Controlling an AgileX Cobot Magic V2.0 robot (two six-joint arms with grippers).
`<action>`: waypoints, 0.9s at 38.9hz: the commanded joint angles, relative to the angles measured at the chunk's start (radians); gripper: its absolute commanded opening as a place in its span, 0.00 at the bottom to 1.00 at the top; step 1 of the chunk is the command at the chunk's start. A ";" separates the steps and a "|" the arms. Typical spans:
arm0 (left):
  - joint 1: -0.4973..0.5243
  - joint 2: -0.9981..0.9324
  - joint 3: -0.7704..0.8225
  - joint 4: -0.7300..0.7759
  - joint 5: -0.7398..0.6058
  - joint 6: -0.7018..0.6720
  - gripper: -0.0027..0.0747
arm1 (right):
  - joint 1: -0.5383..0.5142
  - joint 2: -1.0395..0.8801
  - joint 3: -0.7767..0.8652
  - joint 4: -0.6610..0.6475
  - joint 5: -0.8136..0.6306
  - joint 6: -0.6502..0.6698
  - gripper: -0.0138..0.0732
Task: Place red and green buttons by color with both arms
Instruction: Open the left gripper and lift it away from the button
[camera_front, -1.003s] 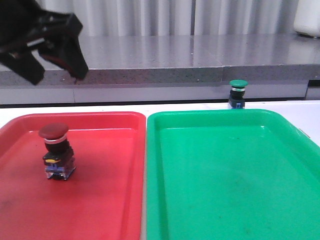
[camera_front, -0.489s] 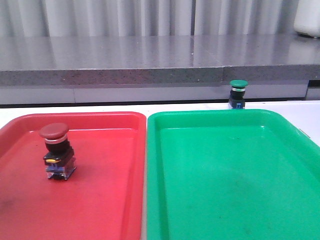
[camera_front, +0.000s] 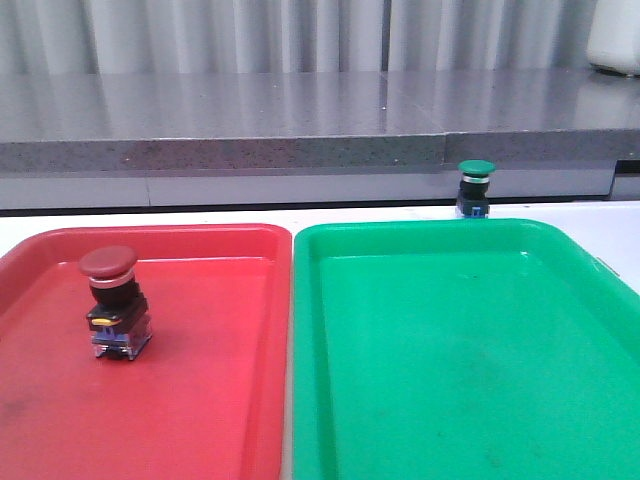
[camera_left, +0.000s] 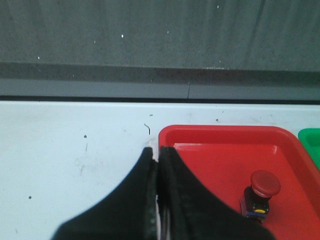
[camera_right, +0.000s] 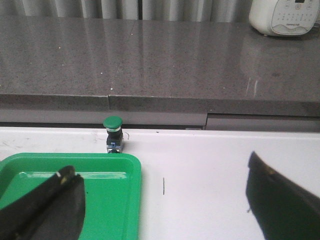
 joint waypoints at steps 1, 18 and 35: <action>0.002 -0.116 0.018 -0.009 -0.088 -0.005 0.01 | 0.002 0.014 -0.037 0.004 -0.075 -0.005 0.92; 0.002 -0.237 0.063 -0.009 -0.082 -0.005 0.01 | 0.002 0.014 -0.037 0.004 -0.076 -0.005 0.92; 0.002 -0.237 0.063 -0.009 -0.082 -0.005 0.01 | 0.002 0.267 -0.065 0.007 -0.258 -0.005 0.92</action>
